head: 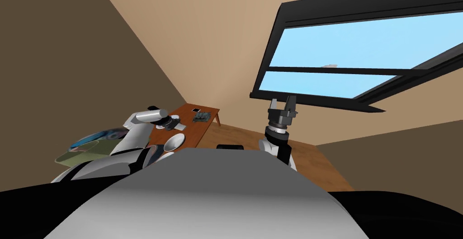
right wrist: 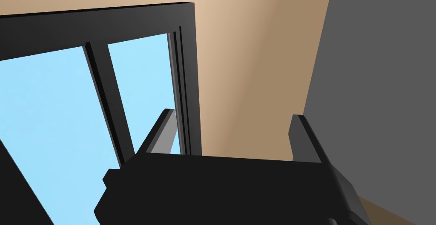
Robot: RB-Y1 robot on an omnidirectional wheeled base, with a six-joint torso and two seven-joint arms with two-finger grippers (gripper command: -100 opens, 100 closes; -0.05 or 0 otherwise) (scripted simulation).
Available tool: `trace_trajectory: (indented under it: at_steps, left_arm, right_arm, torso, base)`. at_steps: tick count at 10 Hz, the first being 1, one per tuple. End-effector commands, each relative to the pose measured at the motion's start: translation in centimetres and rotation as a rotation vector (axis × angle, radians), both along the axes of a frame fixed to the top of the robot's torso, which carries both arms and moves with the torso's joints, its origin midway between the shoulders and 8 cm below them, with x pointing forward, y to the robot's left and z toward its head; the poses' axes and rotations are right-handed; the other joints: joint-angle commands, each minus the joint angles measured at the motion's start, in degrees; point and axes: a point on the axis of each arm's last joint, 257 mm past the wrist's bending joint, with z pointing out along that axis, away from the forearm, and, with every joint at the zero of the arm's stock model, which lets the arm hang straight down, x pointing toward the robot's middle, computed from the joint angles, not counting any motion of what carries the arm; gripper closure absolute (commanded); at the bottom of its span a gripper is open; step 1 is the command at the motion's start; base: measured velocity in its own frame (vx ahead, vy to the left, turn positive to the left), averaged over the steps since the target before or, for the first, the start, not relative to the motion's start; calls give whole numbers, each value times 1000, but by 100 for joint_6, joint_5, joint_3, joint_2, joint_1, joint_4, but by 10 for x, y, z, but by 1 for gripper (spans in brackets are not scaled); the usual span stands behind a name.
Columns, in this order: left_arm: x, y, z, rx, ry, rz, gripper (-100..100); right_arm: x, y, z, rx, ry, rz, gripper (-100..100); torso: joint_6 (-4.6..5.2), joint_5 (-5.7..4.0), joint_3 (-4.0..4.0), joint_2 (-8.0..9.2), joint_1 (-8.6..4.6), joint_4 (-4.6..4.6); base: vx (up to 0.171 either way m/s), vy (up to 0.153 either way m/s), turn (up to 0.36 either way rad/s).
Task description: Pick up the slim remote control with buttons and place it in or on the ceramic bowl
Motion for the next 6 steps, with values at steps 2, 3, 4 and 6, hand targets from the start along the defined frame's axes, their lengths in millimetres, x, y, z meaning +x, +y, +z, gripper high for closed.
trace_trajectory:
  at_steps: [2, 3, 4, 6]
  left_arm:
    - [-28, -6, -24, -61, 71, -9, 100]
    - [-33, -8, -30, -74, 83, -11, 100]
    - [-38, -11, -36, -87, 95, -14, 100]
    - [-59, -23, -62, -141, 142, -20, 100]
  right_arm:
    - [0, 0, 0, 0, 0, 0, 0]
    - [0, 0, 0, 0, 0, 0, 0]
    - [0, 0, 0, 0, 0, 0, 0]
    - [0, 0, 0, 0, 0, 0, 0]
  torso:
    - [-10, 10, -8, -10, 25, -7]
    - [-14, 15, -22, -33, 40, -13]
    - [-9, 14, -33, -51, 37, -18]
    - [-6, 15, -41, -61, 27, -24]
  base:
    - [26, 103, 179]
    - [87, 91, 186]
    - [70, 71, 93]
    - [88, 79, 181]
